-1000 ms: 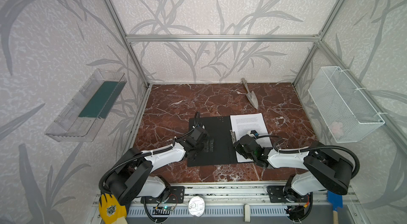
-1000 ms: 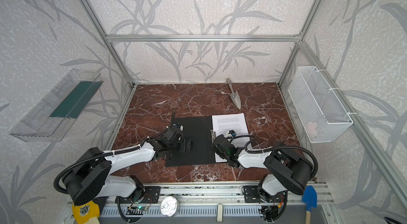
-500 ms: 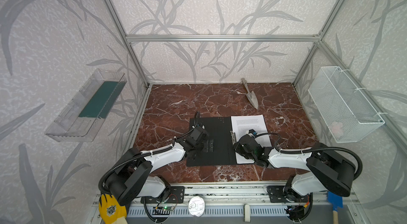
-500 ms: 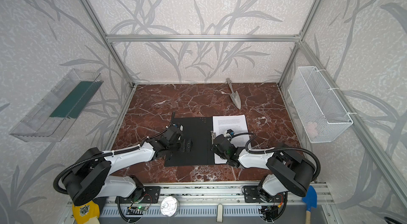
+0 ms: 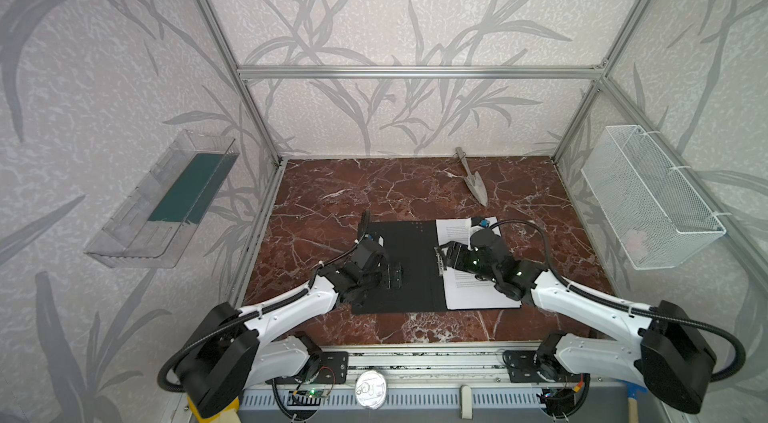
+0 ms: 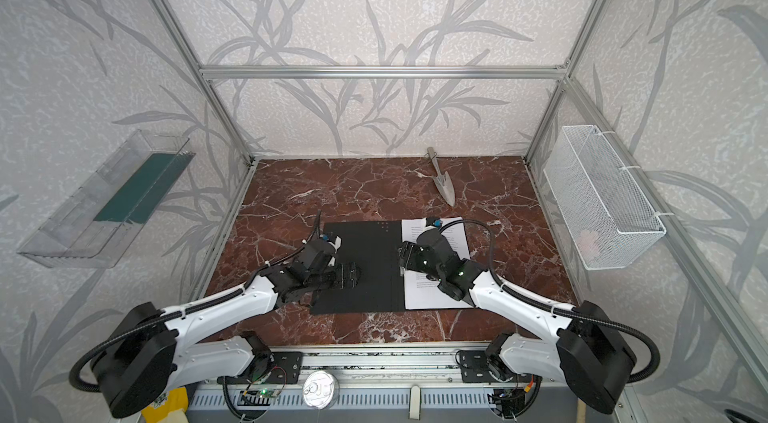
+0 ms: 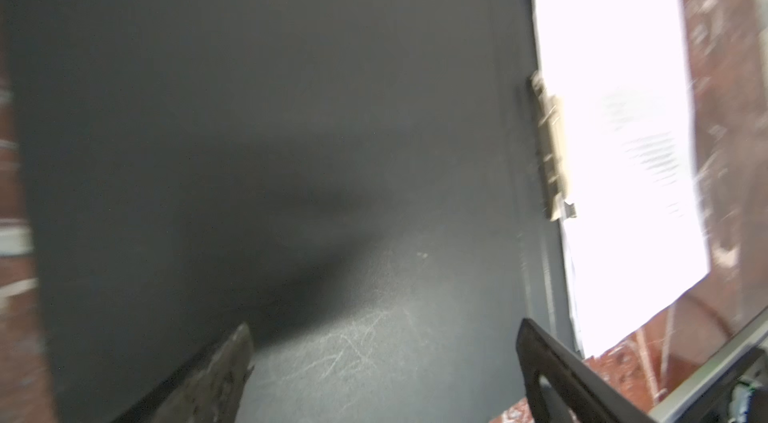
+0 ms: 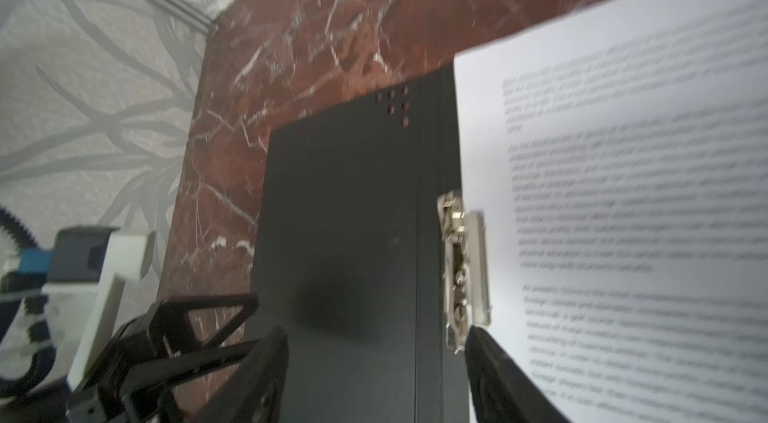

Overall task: Put the files into the folder
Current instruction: 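Swing the black cover over the sheets with the left gripper while the right draws back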

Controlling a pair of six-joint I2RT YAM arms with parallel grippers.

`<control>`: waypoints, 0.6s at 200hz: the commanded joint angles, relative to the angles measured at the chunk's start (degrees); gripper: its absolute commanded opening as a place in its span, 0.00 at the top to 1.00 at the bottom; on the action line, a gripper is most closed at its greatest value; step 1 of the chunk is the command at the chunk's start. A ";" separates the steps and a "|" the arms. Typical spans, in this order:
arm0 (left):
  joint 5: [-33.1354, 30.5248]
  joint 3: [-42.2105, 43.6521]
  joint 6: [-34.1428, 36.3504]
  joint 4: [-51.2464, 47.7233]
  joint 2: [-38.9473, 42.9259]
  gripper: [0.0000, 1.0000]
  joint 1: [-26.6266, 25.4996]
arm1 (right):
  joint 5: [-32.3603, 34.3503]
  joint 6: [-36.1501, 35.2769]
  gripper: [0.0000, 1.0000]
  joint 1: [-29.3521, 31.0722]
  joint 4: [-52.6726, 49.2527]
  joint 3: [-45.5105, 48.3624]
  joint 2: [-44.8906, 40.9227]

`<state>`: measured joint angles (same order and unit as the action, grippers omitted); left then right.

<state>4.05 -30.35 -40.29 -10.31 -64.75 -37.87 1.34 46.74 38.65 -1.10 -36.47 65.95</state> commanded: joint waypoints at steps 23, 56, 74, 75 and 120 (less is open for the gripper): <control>-1.15 3.70 -0.35 -6.73 8.11 0.01 16.00 | -7.50 -16.66 0.14 -17.74 -11.00 3.65 -7.69; 0.85 5.05 1.56 -3.13 5.66 0.01 22.06 | -13.97 -16.09 0.14 -28.50 -6.44 8.74 -6.71; 3.15 4.00 1.88 -2.57 1.78 0.01 22.93 | -14.73 -15.78 0.14 -30.29 -5.19 9.82 -4.84; 3.24 3.94 1.88 -2.50 1.58 0.01 22.93 | -14.63 -15.75 0.14 -30.34 -5.12 9.83 -4.72; 10.35 2.07 3.41 -2.23 -6.97 0.01 22.89 | -11.12 -13.90 0.16 -31.76 -4.76 9.96 0.32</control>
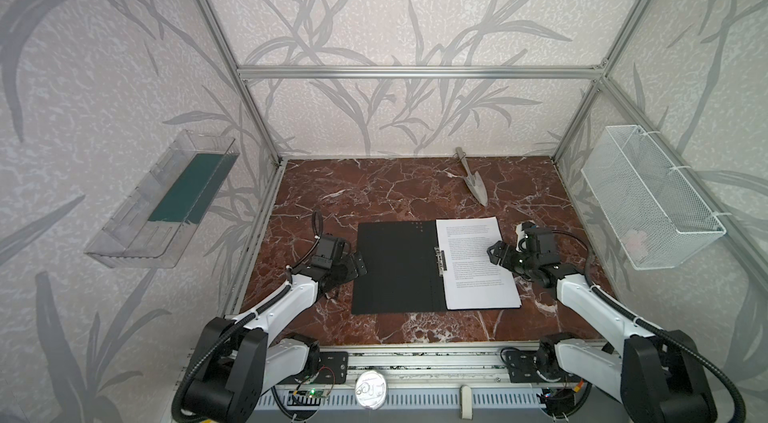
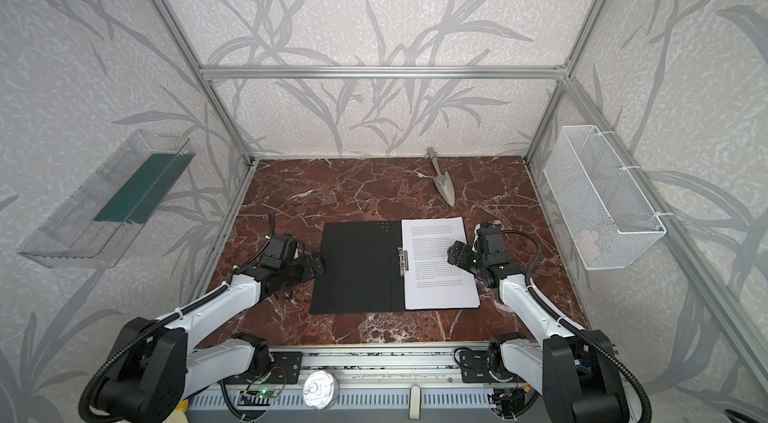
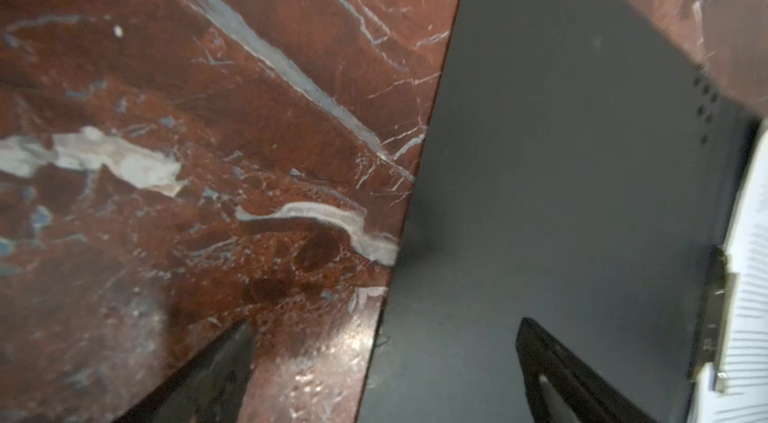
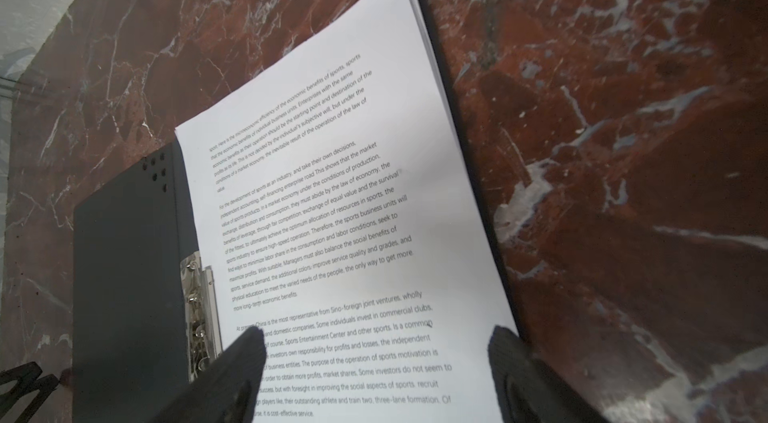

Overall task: Put the files into the folder
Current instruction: 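Swing the black cover over the sheets with the left gripper while the right draws back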

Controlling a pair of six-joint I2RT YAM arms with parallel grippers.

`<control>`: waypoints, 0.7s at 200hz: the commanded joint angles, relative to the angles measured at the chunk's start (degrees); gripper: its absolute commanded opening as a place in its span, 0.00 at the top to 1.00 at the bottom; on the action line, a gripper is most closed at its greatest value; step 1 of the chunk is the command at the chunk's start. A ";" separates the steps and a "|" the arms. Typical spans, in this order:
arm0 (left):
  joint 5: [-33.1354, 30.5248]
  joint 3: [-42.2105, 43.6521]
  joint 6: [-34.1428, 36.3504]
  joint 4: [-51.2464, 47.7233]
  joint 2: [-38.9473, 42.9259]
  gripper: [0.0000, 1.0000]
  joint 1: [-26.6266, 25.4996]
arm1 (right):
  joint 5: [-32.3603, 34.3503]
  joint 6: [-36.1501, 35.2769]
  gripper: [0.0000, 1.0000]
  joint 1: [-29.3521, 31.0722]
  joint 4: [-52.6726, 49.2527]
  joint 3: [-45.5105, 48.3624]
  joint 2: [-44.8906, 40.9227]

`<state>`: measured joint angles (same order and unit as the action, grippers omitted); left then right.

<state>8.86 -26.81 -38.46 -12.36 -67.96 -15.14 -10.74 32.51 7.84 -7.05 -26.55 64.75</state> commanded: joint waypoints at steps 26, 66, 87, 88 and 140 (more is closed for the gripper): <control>10.41 -2.55 1.83 0.79 -8.91 0.01 0.17 | 1.38 0.01 0.16 -1.51 0.26 -0.61 3.55; 13.33 -2.79 0.67 1.35 -12.24 0.01 0.19 | 0.77 0.36 0.16 -1.59 -0.39 -2.21 9.76; 15.32 -3.21 -0.04 1.93 -12.35 0.01 0.18 | -5.00 0.19 0.19 -1.55 1.28 -3.37 15.35; 15.40 -3.23 -0.08 1.96 -12.36 0.01 0.19 | -5.17 0.23 0.19 -1.57 1.44 -3.40 15.64; 24.71 -3.60 -4.02 8.83 -13.62 0.01 0.19 | -13.54 2.29 0.24 -1.24 7.42 -2.48 20.28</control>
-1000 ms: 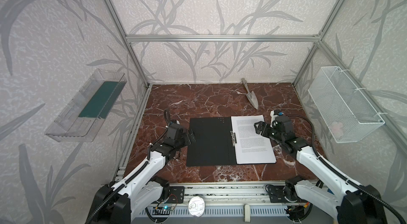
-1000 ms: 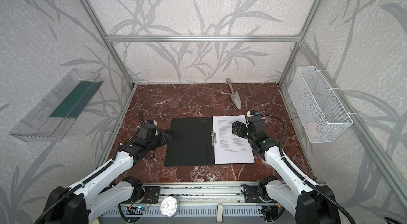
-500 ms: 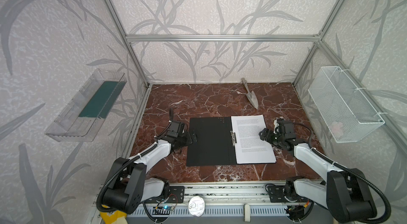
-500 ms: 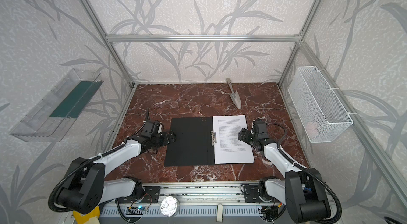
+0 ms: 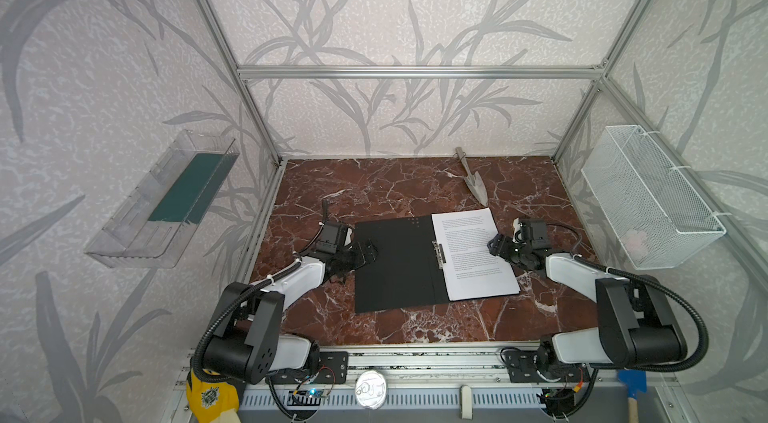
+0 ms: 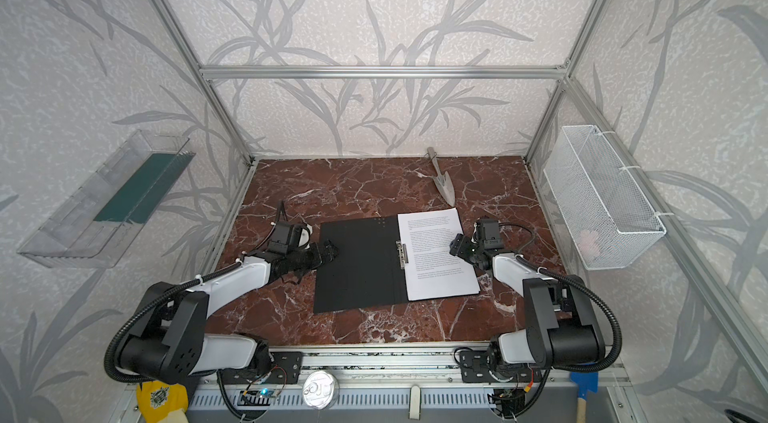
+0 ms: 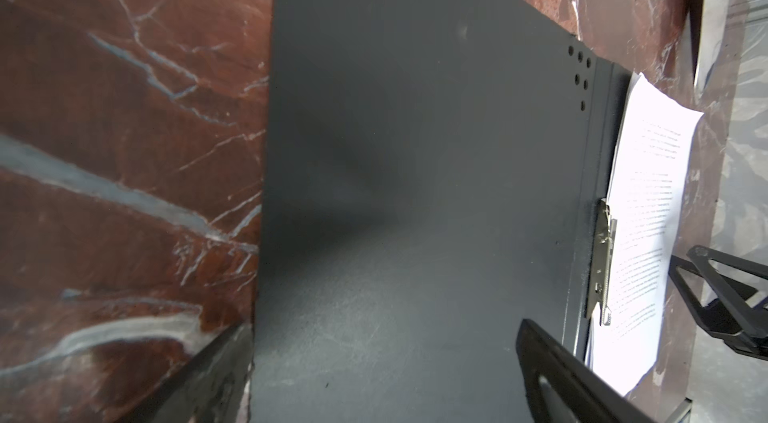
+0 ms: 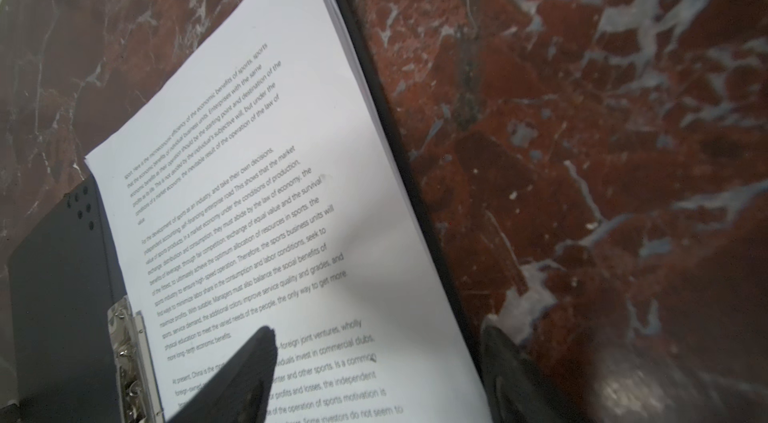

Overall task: Put the files into the folder
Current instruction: 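Swing the black cover over the sheets with the left gripper while the right draws back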

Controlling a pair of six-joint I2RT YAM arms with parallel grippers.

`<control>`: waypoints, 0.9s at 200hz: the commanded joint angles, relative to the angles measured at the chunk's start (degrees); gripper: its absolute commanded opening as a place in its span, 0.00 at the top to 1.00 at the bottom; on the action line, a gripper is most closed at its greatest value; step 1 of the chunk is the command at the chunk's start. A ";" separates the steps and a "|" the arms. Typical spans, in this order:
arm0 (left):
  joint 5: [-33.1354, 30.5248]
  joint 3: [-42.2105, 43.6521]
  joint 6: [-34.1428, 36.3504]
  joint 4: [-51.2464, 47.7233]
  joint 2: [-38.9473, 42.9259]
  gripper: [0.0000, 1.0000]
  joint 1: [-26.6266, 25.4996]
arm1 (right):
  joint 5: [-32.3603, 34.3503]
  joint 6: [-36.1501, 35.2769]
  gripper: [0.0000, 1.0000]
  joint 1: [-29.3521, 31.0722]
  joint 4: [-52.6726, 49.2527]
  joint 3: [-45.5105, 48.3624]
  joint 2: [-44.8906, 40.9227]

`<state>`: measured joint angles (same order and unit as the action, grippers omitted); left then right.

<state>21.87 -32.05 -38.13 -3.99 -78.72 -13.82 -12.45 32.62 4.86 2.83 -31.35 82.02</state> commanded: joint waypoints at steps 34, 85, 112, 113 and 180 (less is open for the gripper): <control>17.79 0.23 -8.76 4.52 2.47 0.01 -1.46 | -12.13 2.26 0.25 1.96 -2.61 2.80 1.16; 17.14 -6.20 -10.24 -0.16 11.40 0.01 -7.41 | -12.57 3.10 0.26 3.09 -2.15 2.89 -0.17; 12.56 -11.01 -10.90 -2.93 13.41 0.01 -14.57 | -11.73 5.99 0.25 4.89 -1.41 2.26 -0.27; 12.31 -11.36 -10.82 -3.16 13.41 0.01 -14.96 | -11.64 6.20 0.25 4.93 -1.33 2.22 -0.28; 0.26 -27.67 -8.45 -3.50 2.10 0.01 -33.32 | -10.41 17.29 0.22 9.22 5.97 0.82 -1.64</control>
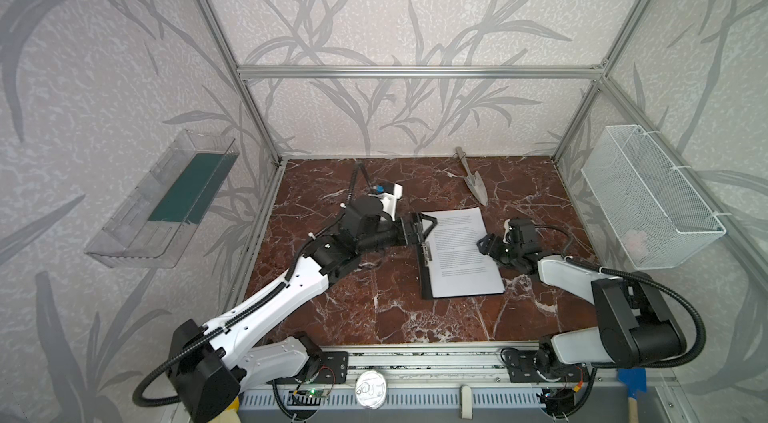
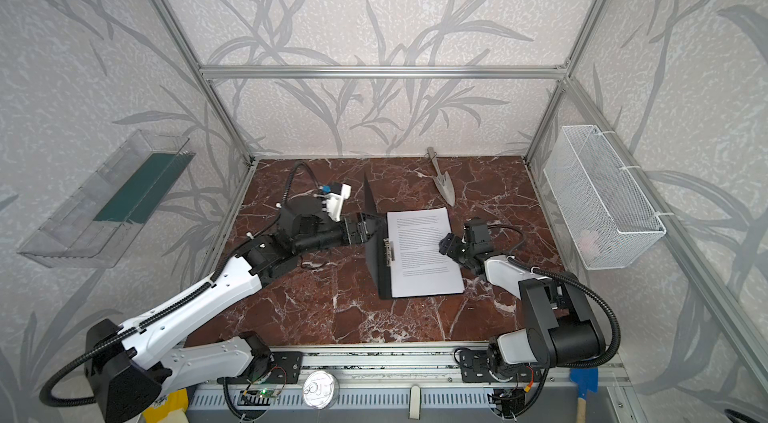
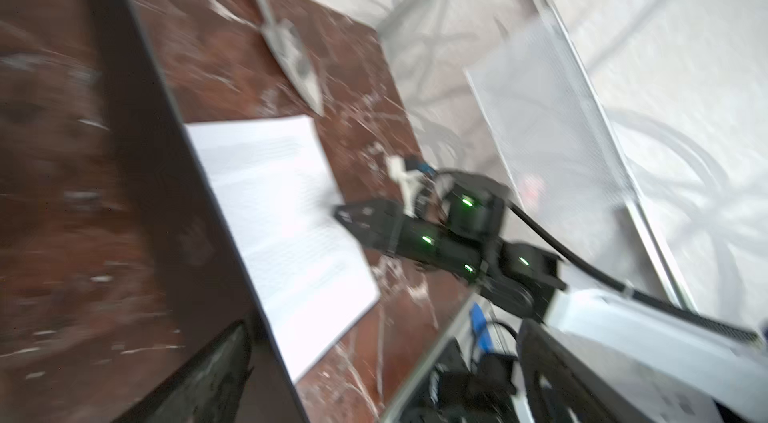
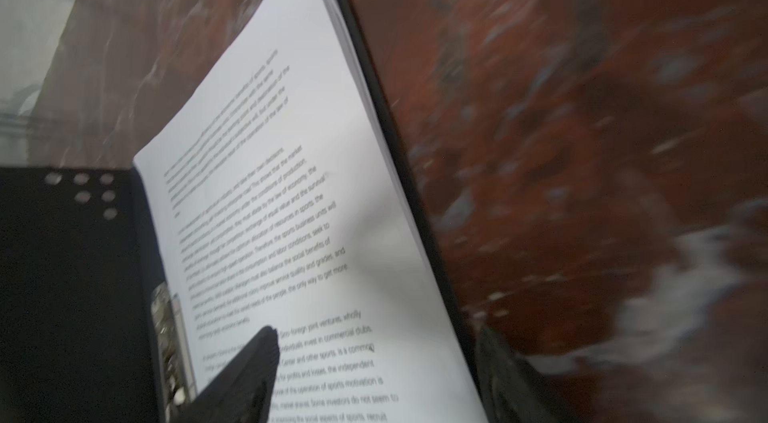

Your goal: Put the files into the folder

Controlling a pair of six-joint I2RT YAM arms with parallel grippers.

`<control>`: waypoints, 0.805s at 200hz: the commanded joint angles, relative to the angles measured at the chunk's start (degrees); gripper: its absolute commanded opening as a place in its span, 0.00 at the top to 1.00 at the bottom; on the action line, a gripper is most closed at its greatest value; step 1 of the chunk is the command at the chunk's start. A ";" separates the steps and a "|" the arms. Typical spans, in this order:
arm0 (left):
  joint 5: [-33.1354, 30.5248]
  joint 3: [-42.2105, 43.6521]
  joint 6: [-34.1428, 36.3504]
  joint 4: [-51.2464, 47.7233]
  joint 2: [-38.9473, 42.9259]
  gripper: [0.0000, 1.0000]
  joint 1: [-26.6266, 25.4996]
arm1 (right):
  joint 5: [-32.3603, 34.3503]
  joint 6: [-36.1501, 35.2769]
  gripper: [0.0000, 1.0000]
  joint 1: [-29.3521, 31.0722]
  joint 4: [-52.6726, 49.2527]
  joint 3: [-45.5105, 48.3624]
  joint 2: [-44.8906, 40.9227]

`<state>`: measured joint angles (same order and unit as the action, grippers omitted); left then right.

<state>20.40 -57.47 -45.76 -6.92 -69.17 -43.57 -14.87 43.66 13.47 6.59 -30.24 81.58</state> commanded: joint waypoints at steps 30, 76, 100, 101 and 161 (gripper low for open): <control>1.32 -7.08 -1.63 6.14 -21.05 0.01 -6.25 | -3.99 4.85 0.02 -11.06 -8.82 -1.96 -11.05; 2.28 -14.88 1.98 6.36 -30.19 0.03 -6.75 | -1.92 -6.74 0.01 -18.04 -20.45 -6.54 -25.87; -13.50 -6.31 10.60 -0.16 -14.60 0.01 -3.56 | -5.17 -11.44 0.01 -18.04 -16.59 -6.25 -26.61; -15.19 -5.80 10.78 -0.62 -13.80 0.01 -3.33 | -5.08 -11.55 0.01 -18.04 -16.47 -6.33 -26.58; -55.94 28.02 23.67 11.69 13.51 0.01 24.83 | 7.20 -24.89 0.01 -18.00 13.68 6.32 -23.92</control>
<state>-15.86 -38.35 -29.93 2.31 -55.02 -25.39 -13.39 27.46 -4.60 4.12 -30.00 56.80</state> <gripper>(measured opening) 0.991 0.991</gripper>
